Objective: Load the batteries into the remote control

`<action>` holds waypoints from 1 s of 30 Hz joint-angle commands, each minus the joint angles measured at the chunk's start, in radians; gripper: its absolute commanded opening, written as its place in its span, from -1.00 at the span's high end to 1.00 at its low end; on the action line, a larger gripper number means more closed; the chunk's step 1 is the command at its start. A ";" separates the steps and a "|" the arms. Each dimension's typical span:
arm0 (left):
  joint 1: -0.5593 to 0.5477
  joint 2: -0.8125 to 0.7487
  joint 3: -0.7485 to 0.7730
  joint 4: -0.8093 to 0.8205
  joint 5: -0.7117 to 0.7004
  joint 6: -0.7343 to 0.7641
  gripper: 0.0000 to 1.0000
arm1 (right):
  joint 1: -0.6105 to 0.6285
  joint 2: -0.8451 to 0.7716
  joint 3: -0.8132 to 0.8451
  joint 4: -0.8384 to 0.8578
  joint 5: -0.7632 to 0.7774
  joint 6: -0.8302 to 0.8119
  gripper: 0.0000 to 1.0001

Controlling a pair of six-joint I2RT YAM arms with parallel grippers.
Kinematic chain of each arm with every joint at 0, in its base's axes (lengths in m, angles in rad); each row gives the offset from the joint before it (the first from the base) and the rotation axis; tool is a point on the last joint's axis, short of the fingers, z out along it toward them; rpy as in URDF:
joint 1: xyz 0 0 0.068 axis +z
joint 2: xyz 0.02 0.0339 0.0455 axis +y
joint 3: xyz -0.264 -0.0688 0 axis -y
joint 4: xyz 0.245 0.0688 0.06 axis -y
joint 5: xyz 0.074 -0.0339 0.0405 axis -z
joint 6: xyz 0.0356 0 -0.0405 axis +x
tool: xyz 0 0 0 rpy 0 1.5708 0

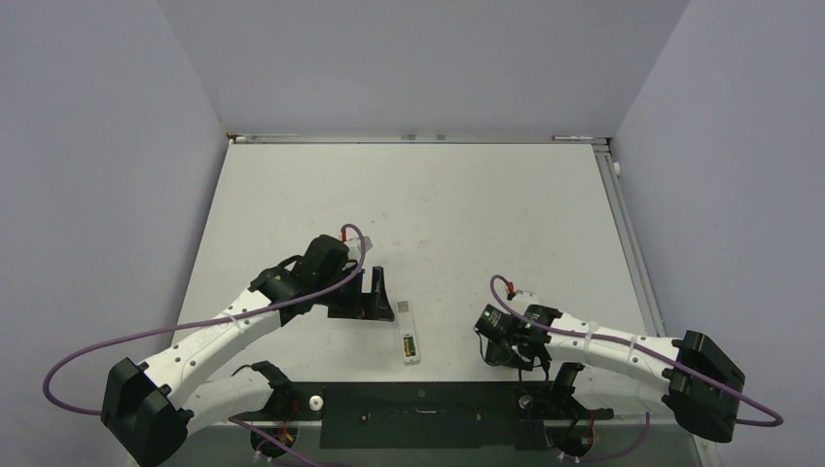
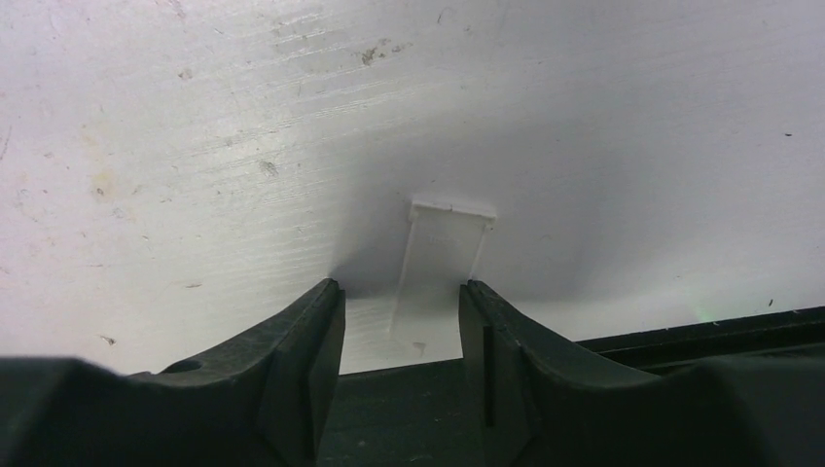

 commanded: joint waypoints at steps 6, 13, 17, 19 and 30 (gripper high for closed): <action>0.007 -0.029 -0.012 0.039 0.010 0.004 -0.71 | 0.007 0.034 -0.055 0.095 -0.031 0.003 0.35; 0.007 -0.041 -0.020 0.037 0.009 -0.002 -0.71 | 0.027 0.050 -0.028 0.060 0.013 0.025 0.77; 0.007 -0.045 -0.018 0.039 0.012 -0.005 -0.71 | 0.046 0.054 0.033 0.029 0.038 0.025 0.83; 0.007 -0.047 -0.019 0.039 0.013 -0.006 -0.71 | 0.061 0.057 0.064 0.018 0.046 0.027 0.83; 0.007 -0.072 -0.017 0.024 0.009 -0.017 -0.71 | 0.226 0.134 0.208 -0.005 0.058 0.066 0.83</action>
